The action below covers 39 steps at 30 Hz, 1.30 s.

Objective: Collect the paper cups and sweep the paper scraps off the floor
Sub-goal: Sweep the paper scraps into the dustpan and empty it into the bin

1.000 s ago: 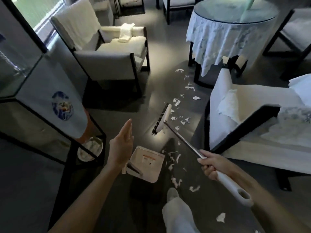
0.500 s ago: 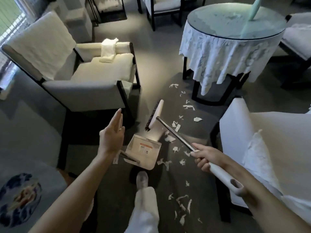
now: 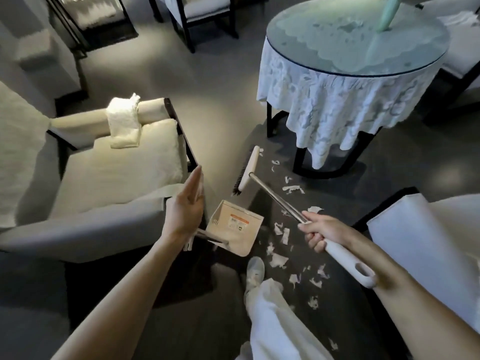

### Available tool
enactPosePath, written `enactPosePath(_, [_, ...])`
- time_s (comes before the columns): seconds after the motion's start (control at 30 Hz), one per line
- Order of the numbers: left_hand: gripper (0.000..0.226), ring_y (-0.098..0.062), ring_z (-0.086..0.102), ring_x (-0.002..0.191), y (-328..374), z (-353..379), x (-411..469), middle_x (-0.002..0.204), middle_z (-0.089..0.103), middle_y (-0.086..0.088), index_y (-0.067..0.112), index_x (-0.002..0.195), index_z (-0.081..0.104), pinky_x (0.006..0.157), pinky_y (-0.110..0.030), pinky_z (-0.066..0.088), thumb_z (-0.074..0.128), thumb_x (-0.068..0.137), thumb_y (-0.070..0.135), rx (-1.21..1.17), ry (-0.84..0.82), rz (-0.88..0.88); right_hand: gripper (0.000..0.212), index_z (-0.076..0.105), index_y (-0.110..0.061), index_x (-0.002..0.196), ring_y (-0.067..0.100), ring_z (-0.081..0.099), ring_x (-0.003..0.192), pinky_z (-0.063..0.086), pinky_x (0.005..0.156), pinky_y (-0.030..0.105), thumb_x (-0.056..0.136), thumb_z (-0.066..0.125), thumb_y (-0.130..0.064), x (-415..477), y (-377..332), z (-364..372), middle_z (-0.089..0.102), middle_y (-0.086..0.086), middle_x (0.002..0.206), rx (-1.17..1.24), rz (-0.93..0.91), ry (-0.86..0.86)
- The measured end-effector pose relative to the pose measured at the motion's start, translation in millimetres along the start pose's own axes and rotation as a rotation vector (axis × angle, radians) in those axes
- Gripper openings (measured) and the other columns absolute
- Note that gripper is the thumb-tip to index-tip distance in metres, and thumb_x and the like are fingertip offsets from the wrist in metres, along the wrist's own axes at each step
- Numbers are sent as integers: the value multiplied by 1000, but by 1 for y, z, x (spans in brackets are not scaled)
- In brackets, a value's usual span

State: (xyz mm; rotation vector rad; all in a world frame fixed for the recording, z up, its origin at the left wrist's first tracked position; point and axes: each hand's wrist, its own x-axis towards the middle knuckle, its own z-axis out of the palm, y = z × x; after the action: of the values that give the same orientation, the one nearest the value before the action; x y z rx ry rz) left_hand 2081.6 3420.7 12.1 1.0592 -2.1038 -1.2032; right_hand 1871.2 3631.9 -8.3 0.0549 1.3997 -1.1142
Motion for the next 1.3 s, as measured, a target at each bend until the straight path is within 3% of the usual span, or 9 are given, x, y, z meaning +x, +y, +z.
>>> enactPosePath(0.17, [61, 7, 41, 125, -21, 11, 125, 129, 41, 27, 30, 145, 35, 105, -12, 31, 53, 94, 2, 42, -69, -16, 69, 21, -24, 152, 5, 34, 30, 29, 27, 13, 95, 48, 5, 95, -88, 1, 39, 2, 50, 14, 10, 91])
enactPosePath(0.4, [65, 40, 33, 95, -49, 29, 275, 114, 37, 41, 38, 137, 34, 80, 11, 26, 52, 92, -4, 41, -185, -56, 45, 36, -29, 122, 4, 35, 34, 31, 30, 14, 94, 53, 2, 207, -214, -15, 39, 3, 58, -182, 20, 135])
enactPosePath(0.6, [67, 40, 31, 96, -88, 45, 371, 115, 38, 44, 50, 133, 34, 84, 10, 24, 53, 93, 0, 67, -241, -136, 60, 30, -16, 146, 5, 38, 34, 35, 33, 16, 94, 53, 1, 296, -307, -28, 45, 2, 52, -411, 69, 238])
enactPosePath(0.7, [69, 35, 32, 105, -106, 45, 408, 110, 39, 55, 59, 129, 34, 92, 5, 25, 53, 94, 2, 88, -270, -161, 66, 28, -27, 148, 8, 43, 36, 39, 37, 19, 91, 54, -3, 346, -336, -36, 50, 1, 45, -579, 103, 292])
enactPosePath(0.8, [66, 32, 34, 108, -117, 41, 439, 114, 39, 51, 53, 133, 33, 100, -7, 29, 53, 94, 3, 103, -271, -165, 65, 33, -31, 145, 13, 48, 44, 43, 44, 24, 89, 53, -5, 389, -351, -39, 56, 6, 55, -764, 135, 308])
enactPosePath(0.9, [64, 27, 33, 110, -121, 37, 464, 115, 42, 39, 50, 128, 37, 89, 5, 28, 54, 93, -1, 65, -236, -149, 59, 37, -29, 141, 16, 49, 47, 45, 47, 26, 89, 53, -6, 421, -354, -36, 56, 10, 66, -875, 215, 285])
enactPosePath(1.03, [60, 24, 33, 108, -125, 32, 480, 114, 43, 36, 52, 129, 37, 82, 10, 27, 57, 94, 7, 96, -221, -114, 88, 10, -35, 152, 13, 49, 39, 45, 46, 25, 86, 60, -7, 428, -345, -31, 55, 6, 52, -990, 350, 164])
enactPosePath(1.17, [64, 10, 45, 108, -124, 32, 490, 112, 39, 50, 68, 126, 31, 91, -9, 34, 57, 95, 20, 217, -255, -137, 92, 10, -43, 150, 17, 49, 48, 47, 50, 28, 83, 55, 0, 394, -327, -35, 60, 12, 72, -1057, 413, 94])
enactPosePath(1.3, [64, 0, 59, 107, -118, 41, 503, 129, 49, 28, 65, 130, 36, 92, -18, 43, 56, 94, 16, 138, -285, -138, 94, 14, -51, 147, 12, 49, 46, 45, 46, 24, 80, 54, 0, 343, -308, -32, 60, 9, 70, -1016, 501, 60])
